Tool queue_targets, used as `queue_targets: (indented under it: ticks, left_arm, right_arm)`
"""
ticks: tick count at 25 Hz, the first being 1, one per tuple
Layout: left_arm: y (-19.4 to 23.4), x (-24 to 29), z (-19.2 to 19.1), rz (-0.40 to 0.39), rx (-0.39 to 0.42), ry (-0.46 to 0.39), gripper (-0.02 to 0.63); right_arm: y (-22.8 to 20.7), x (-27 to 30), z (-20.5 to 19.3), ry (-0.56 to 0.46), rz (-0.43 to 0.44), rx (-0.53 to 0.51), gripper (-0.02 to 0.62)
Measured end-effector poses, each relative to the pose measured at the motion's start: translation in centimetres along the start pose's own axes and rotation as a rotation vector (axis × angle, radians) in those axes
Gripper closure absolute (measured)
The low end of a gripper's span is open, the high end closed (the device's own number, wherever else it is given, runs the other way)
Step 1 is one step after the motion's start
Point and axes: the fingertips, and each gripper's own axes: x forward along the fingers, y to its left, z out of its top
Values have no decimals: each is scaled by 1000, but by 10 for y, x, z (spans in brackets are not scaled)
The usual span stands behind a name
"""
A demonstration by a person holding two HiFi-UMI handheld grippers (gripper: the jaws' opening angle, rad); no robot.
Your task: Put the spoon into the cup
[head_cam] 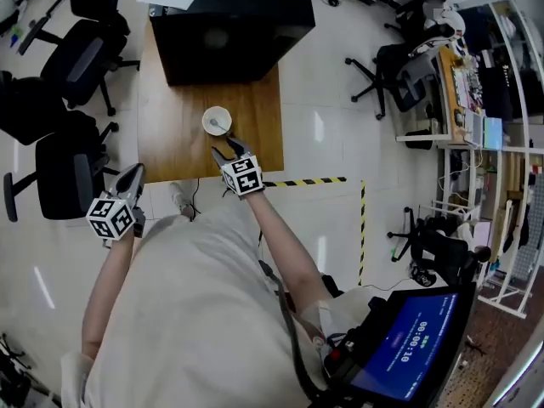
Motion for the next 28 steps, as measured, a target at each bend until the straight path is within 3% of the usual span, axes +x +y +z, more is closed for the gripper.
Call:
queue_targets:
  ticks: [5,9,15,22,28]
  left_arm:
    - [-15,0,5,-24,48,-5,606]
    - [-29,-6,6,-3,42,-44,606]
    - [-56,-9,6,24,40,-87,606]
    - [-103,-3,-18,14,31,-121,606]
    - [-116,-21,-36,52,15,-164,606]
  right_arm:
    - [18,-3,-4,-12,2,-18,385]
    - [18,-8,-14,4,19,-48,385]
    - [-6,-38,-15,18,23,-92,385]
    - [-35,-85,-43,5,-10,-95,385]
    - [-34,-105,-67,8,3,-103,385]
